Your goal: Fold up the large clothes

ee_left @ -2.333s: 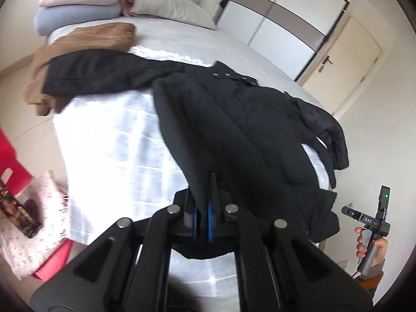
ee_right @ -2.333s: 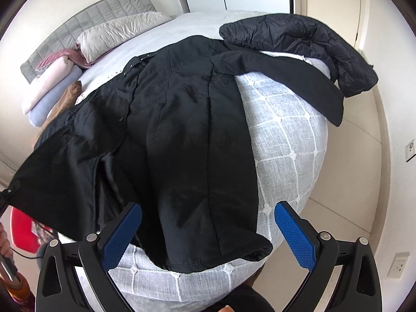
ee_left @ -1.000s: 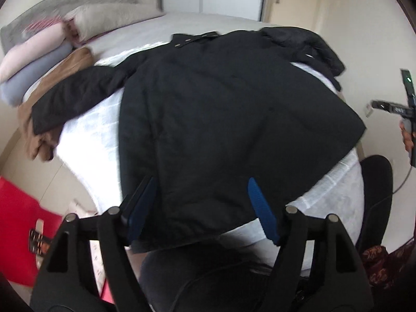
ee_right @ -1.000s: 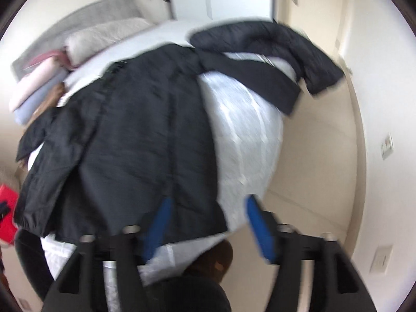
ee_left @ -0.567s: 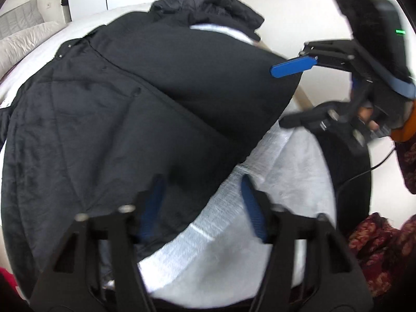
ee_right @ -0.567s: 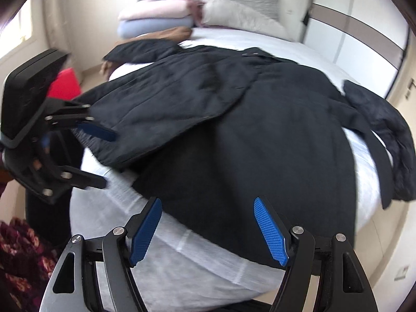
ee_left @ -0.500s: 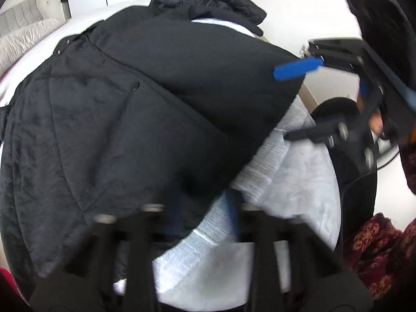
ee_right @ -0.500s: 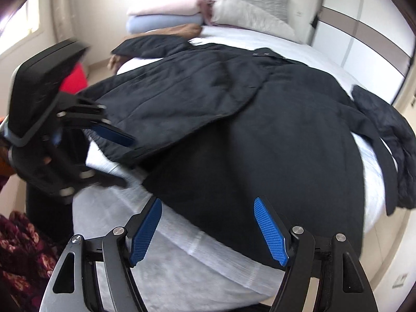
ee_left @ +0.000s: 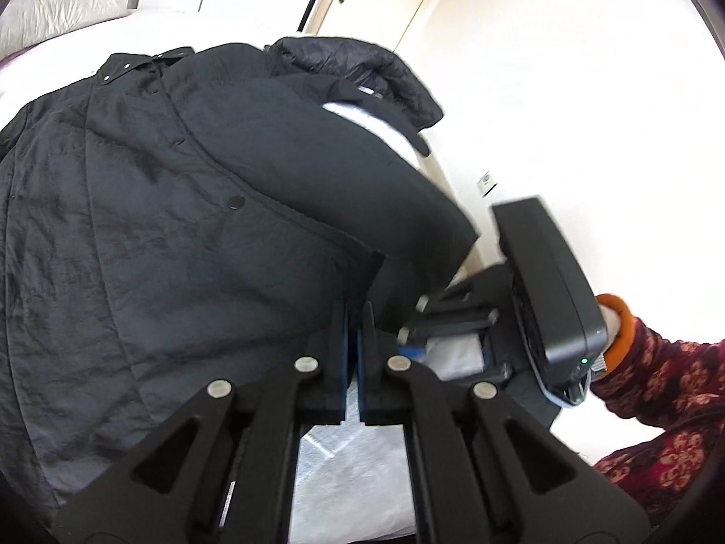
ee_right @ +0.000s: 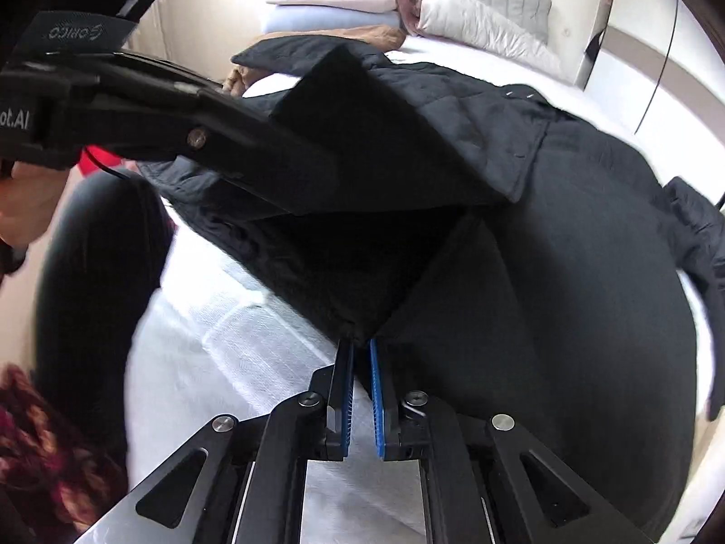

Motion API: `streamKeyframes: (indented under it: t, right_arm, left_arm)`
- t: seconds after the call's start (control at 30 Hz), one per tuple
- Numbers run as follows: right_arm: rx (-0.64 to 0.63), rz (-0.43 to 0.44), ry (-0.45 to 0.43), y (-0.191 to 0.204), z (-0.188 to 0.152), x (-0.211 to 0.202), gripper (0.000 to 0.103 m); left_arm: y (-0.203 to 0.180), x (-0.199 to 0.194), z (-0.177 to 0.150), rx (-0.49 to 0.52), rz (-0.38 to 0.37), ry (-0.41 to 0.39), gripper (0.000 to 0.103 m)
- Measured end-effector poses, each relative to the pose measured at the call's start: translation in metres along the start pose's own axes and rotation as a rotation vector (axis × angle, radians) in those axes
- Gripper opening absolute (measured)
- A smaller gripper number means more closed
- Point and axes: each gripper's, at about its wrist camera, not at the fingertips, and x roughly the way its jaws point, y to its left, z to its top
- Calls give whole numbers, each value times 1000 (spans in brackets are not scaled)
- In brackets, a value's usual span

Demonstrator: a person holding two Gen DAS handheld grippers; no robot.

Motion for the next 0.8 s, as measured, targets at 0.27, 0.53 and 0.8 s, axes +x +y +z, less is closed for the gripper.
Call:
streamKeyframes:
  t: [0.27, 0.53, 0.8]
  right_arm:
    - [166, 209, 69, -34, -17, -14, 17]
    - [254, 41, -54, -71, -12, -57, 47]
    - [406, -23, 112, -101, -14, 20, 54]
  left_arm:
    - [-1, 34, -22, 33, -103, 215, 24]
    - [14, 2, 6, 39, -58, 40, 54]
    - [32, 44, -31, 26, 48, 263, 58]
